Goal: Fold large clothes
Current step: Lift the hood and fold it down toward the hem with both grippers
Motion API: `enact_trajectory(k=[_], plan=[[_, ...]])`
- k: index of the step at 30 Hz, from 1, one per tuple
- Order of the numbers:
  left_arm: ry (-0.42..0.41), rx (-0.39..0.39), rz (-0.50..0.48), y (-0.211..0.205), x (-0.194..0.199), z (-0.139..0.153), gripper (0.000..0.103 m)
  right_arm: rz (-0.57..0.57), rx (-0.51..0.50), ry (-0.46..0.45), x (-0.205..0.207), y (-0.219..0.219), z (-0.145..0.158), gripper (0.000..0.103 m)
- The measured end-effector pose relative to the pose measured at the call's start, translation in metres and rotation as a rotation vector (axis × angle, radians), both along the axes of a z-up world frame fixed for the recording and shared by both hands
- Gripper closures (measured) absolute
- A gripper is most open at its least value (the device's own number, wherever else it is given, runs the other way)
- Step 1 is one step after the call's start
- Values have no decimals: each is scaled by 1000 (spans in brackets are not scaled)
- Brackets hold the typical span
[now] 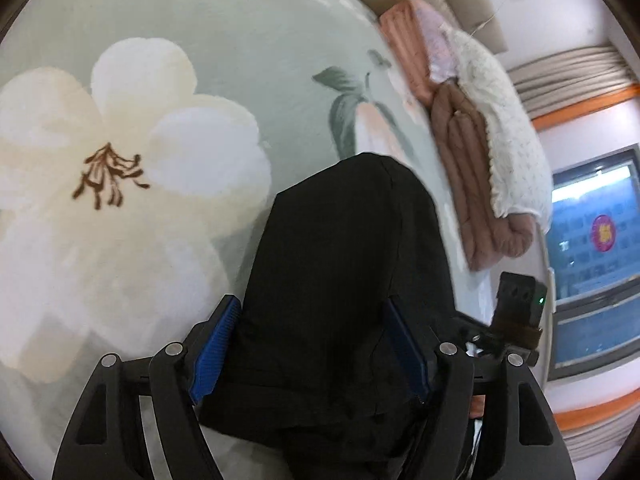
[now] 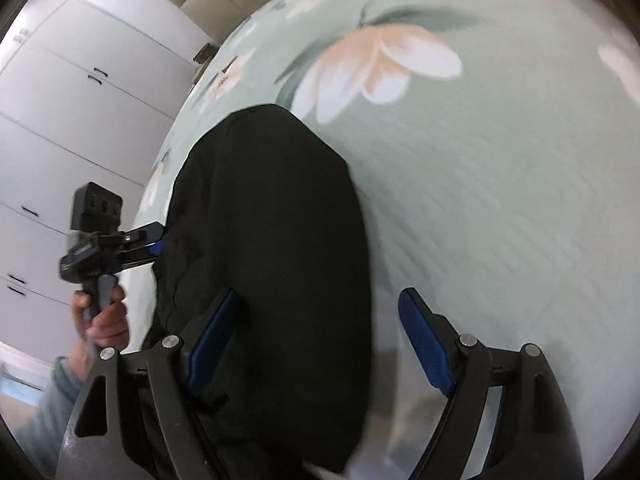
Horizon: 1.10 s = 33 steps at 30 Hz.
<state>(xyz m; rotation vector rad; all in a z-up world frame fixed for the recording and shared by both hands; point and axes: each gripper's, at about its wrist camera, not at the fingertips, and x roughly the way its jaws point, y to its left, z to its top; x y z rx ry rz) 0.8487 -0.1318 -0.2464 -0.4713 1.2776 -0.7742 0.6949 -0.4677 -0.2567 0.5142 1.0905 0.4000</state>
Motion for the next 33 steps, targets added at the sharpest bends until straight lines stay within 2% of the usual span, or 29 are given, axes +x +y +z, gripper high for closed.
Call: enact_trajectory(k=[1, 2, 3, 4, 7, 9, 12, 15, 18, 21, 23, 25, 26, 28, 29, 31, 33], plan=[[-20, 11, -15, -3, -6, 3, 51, 8, -37, -12, 0, 8, 3, 40], [-40, 53, -37, -7, -11, 6, 77, 19, -67, -21, -2, 15, 7, 56], [-76, 117, -49, -9, -19, 11, 83, 25, -90, -34, -9, 22, 11, 71], [-111, 145, -49, -9, -27, 20, 84, 31, -141, -74, -16, 30, 22, 80], [-251, 140, -53, -1, -61, 62, 86, 54, -265, -174, -41, 48, 58, 86], [-358, 127, -73, 6, -92, 96, 85, 58, -304, -232, -65, 54, 84, 88], [-469, 117, -86, 14, -135, 141, 86, 53, -370, -344, -112, 67, 133, 89], [-578, 146, -84, 25, -180, 180, 85, 39, -397, -417, -151, 80, 170, 89], [-669, 166, -80, 25, -234, 213, 85, 22, -442, -483, -205, 95, 204, 89], [-750, 178, -85, 41, -305, 243, 85, 12, -483, -542, -272, 99, 236, 89], [-774, 164, -87, 49, -350, 254, 85, -9, -505, -582, -324, 103, 254, 89], [-793, 169, -99, 55, -401, 258, 85, -33, -520, -601, -361, 104, 264, 89], [-795, 196, -114, 55, -425, 254, 81, -52, -540, -608, -385, 104, 261, 89], [-774, 266, -139, 50, -467, 236, 80, -86, -531, -550, -416, 101, 243, 89], [-757, 297, -133, 50, -485, 221, 80, -119, -484, -471, -430, 92, 221, 88], [-668, 370, -110, 52, -505, 180, 79, -167, -436, -351, -444, 82, 183, 87], [-513, 418, -88, 61, -508, 130, 80, -211, -398, -226, -458, 68, 144, 87]])
